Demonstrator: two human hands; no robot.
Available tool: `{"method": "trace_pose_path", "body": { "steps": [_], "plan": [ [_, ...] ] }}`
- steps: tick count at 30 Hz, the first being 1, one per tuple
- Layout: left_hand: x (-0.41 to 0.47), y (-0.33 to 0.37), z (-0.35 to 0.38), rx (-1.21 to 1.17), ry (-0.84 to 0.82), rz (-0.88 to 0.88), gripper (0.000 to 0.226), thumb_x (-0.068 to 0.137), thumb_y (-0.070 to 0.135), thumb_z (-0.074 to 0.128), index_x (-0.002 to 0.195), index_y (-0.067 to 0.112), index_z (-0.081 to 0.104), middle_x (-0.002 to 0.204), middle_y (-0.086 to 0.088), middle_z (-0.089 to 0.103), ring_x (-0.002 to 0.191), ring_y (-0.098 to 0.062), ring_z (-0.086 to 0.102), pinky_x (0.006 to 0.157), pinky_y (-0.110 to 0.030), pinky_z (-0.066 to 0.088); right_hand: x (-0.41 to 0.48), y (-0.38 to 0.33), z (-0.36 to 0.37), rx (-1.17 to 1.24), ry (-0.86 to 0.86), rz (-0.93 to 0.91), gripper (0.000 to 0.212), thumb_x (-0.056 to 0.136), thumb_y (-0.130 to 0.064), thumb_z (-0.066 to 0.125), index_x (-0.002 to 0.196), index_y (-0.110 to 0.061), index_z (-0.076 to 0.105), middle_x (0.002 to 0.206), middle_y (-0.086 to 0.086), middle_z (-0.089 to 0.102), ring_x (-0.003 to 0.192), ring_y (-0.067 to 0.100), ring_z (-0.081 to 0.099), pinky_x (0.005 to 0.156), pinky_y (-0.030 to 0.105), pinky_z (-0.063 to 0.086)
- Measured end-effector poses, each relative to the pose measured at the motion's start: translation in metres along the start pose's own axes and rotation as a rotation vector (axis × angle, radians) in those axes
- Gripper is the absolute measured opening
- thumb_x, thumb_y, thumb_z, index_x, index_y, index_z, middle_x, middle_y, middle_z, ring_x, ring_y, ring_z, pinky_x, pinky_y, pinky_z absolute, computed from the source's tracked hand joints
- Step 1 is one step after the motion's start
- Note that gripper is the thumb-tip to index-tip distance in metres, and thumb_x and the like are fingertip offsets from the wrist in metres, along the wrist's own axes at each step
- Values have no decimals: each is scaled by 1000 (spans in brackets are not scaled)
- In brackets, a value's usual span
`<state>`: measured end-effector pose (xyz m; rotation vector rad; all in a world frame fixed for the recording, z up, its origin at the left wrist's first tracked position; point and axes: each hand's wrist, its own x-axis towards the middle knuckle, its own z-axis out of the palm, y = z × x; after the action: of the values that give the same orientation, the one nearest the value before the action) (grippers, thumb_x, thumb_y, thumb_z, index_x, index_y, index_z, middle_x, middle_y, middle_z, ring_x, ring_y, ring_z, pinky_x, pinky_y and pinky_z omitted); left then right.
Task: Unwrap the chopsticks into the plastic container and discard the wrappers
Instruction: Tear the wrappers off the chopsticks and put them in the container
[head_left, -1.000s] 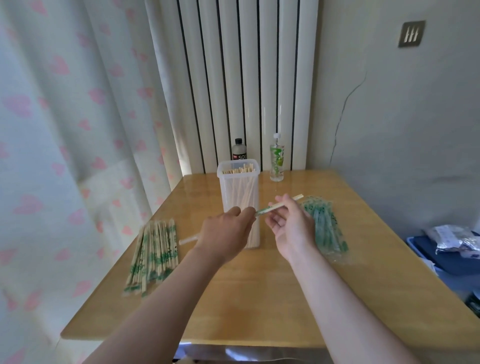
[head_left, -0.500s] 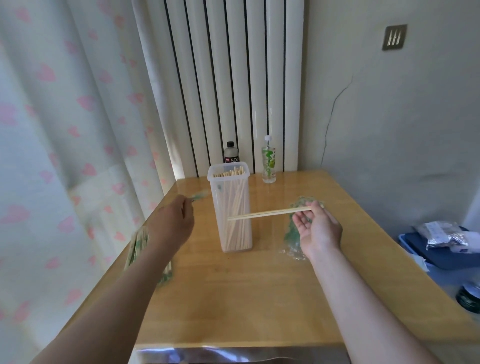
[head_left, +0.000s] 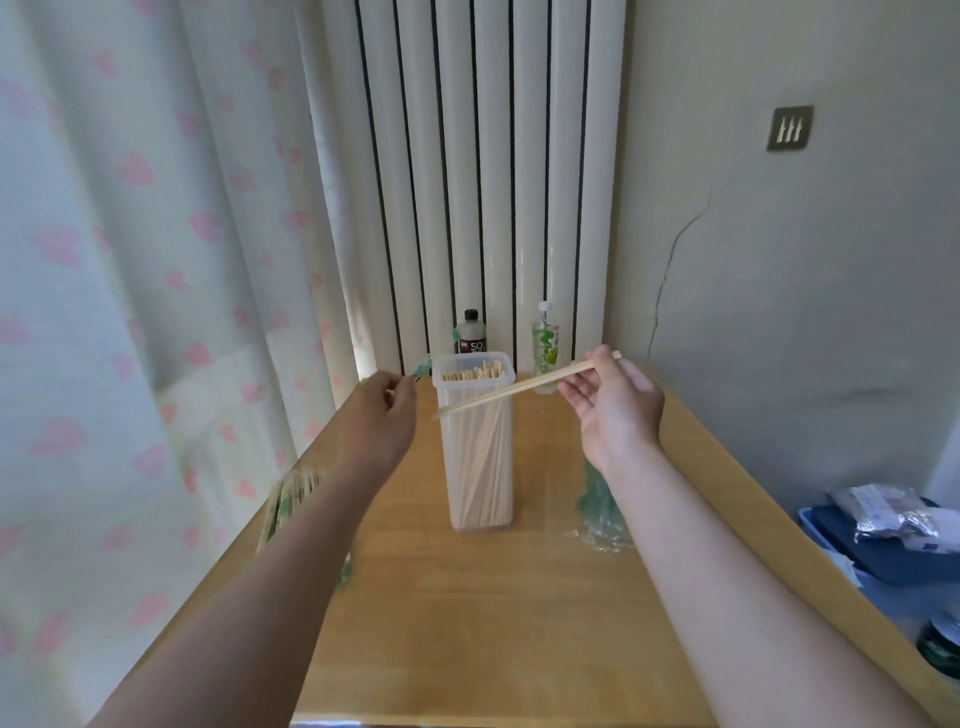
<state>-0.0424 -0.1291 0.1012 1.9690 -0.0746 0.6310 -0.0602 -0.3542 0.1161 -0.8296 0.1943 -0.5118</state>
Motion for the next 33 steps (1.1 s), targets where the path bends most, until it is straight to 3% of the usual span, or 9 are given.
{"method": "trace_pose_path", "body": {
  "steps": [7,11,17,20,23,27,30,33],
  "plan": [
    [12,12,-11,-89,59,-42,21,101,33,47,93,19,60,64,3,54,53,-14,45,50,-29,38,31,-26,58,-71,-54,-197,18,102,-12,62,85,-5,65,73,12,63,67,22,62,60,28,56],
    [13,2,-18,-135,43,-77,20,102,29,48,91,15,58,62,3,47,51,-13,40,47,-28,34,40,-21,76,-261,-46,-355,24,102,-15,62,80,-8,66,69,8,62,61,16,60,62,27,57],
    [7,-16,-19,-160,-25,-110,34,104,29,44,103,-2,58,76,-10,50,64,-21,46,59,-38,41,28,19,80,-713,-227,-596,19,96,-29,61,80,-24,69,75,1,70,71,26,70,70,53,61],
    [3,-20,-21,-180,-74,-140,28,106,28,42,106,6,60,78,-9,52,67,-21,50,59,-34,44,20,29,84,-872,-335,-676,11,98,-21,63,102,-16,72,83,-1,71,76,17,69,74,41,62],
    [1,-24,-20,-211,-91,-167,24,106,23,43,105,8,61,78,-8,53,65,-20,51,51,-25,43,15,34,86,-1074,-441,-713,20,100,-19,62,120,-17,63,88,2,71,77,16,66,67,27,53],
    [-2,-28,-18,-222,-99,-155,25,106,21,42,104,5,61,79,-10,52,67,-20,50,46,-19,41,20,45,85,-1294,-589,-628,10,100,-22,63,98,-13,66,84,-2,67,77,16,63,68,30,48],
    [-3,-31,-18,-222,-95,-146,23,106,21,42,101,9,61,79,-9,53,66,-20,52,48,-20,43,22,50,80,-1484,-694,-620,47,104,-30,53,62,-9,50,57,3,49,56,22,48,56,32,31],
    [-3,-33,-16,-230,-97,-147,22,106,21,42,95,18,61,78,-7,54,66,-18,54,47,-17,44,16,46,76,-1567,-738,-592,64,109,-43,40,52,-14,34,46,0,33,44,16,38,51,27,23]
  ]
}}
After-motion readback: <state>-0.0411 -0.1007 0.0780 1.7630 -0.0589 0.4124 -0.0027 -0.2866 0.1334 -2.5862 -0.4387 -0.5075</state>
